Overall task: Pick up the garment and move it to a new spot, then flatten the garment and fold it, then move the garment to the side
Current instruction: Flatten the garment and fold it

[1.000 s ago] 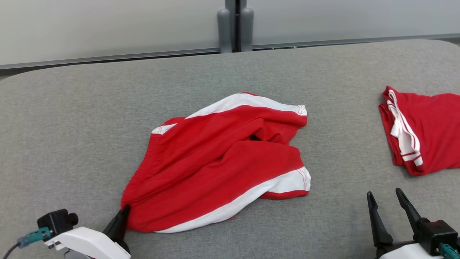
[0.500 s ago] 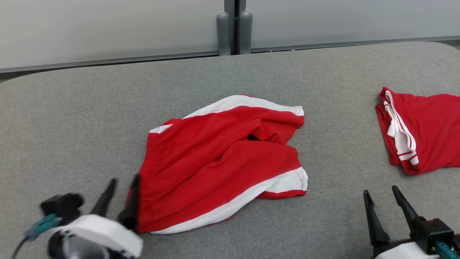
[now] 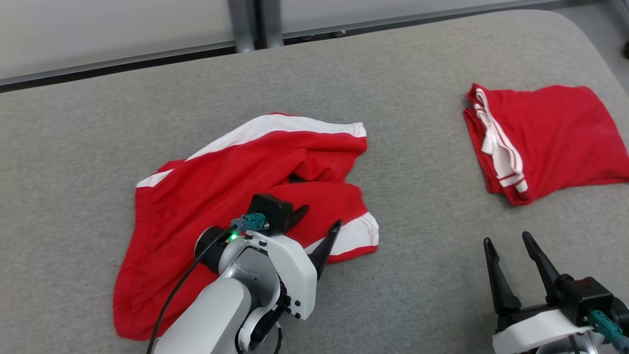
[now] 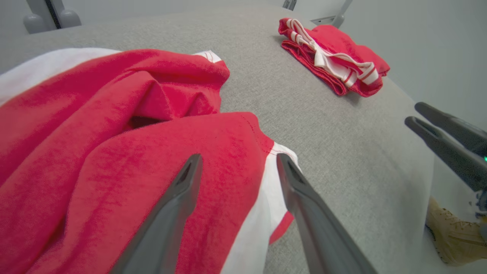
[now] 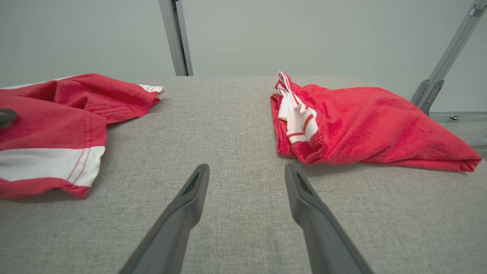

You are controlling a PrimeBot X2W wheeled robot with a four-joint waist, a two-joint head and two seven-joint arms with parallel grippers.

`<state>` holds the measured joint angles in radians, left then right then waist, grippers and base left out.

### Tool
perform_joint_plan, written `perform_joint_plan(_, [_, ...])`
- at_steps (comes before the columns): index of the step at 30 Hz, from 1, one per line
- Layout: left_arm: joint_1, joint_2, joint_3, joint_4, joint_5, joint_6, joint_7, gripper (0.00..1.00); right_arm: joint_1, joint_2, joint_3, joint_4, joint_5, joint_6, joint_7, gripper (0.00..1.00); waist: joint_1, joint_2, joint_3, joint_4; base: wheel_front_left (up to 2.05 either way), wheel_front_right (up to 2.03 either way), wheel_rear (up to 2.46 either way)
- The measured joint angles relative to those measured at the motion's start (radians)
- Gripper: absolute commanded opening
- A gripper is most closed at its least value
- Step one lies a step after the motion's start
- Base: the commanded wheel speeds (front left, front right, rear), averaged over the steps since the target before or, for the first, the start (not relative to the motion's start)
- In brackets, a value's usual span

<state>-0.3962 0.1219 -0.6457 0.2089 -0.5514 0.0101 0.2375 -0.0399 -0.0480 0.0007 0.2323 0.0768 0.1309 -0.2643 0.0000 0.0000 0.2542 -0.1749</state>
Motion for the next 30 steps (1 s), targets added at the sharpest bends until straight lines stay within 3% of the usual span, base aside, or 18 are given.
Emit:
perform_joint_plan(9, [-0.043, -0.007, -0.033, 0.151, 0.013, -0.023, 0.019, 1.0, 0.015, -0.001, -0.012, 0.007, 0.027, 0.0, 0.0, 1.0, 0.0, 0.0, 0.015, -0.076, 0.0, 0.0, 0.0])
perform_joint_plan(10, [-0.042, -0.004, -0.034, 0.154, 0.012, -0.024, 0.019, 0.92, 0.017, 0.0, -0.013, 0.008, 0.027, 0.0, 0.0, 1.0, 0.0, 0.0, 0.011, -0.077, 0.0, 0.0, 0.0])
perform_joint_plan(11, [-0.042, -0.002, -0.035, 0.155, 0.012, -0.024, 0.019, 0.92, 0.019, 0.0, -0.013, 0.008, 0.028, 0.0, 0.0, 1.0, 0.0, 0.0, 0.008, -0.077, 0.0, 0.0, 0.0])
perform_joint_plan(12, [-0.041, 0.0, -0.04, 0.16, 0.012, -0.024, 0.019, 0.43, 0.019, 0.0, -0.016, 0.01, 0.029, 0.0, 0.0, 1.0, 0.0, 0.0, 0.005, -0.075, 0.0, 0.0, 0.0])
perform_joint_plan(13, [-0.041, 0.002, -0.042, 0.161, 0.014, -0.024, 0.018, 0.28, 0.018, 0.0, -0.015, 0.009, 0.028, 0.0, 0.0, 1.0, 0.0, 0.0, 0.003, -0.073, 0.0, 0.0, 0.0])
perform_joint_plan(14, [-0.041, 0.002, -0.042, 0.162, 0.013, -0.024, 0.017, 0.22, 0.017, 0.0, -0.016, 0.009, 0.028, 0.0, 0.0, 1.0, 0.0, 0.0, 0.002, -0.071, 0.0, 0.0, 0.0])
perform_joint_plan(15, [-0.041, 0.001, -0.044, 0.161, 0.013, -0.024, 0.016, 0.0, 0.016, 0.0, -0.016, 0.008, 0.028, 0.0, 0.0, 1.0, 0.0, 0.0, 0.0, -0.068, 0.0, 0.0, 0.0])
perform_joint_plan(23, [-0.036, -0.009, -0.054, 0.166, -0.001, -0.036, -0.013, 0.0, 0.014, 0.0, -0.019, 0.005, 0.018, 0.0, 0.0, 1.0, 0.0, 0.0, -0.012, -0.045, 0.0, 0.0, 0.0])
perform_joint_plan(30, [0.02, -0.016, -0.094, 0.058, 0.04, -0.022, -0.099, 0.02, 0.025, 0.0, -0.023, 0.006, 0.009, 0.0, 0.0, 1.0, 0.0, 0.0, -0.028, -0.037, 0.0, 0.0, 0.0])
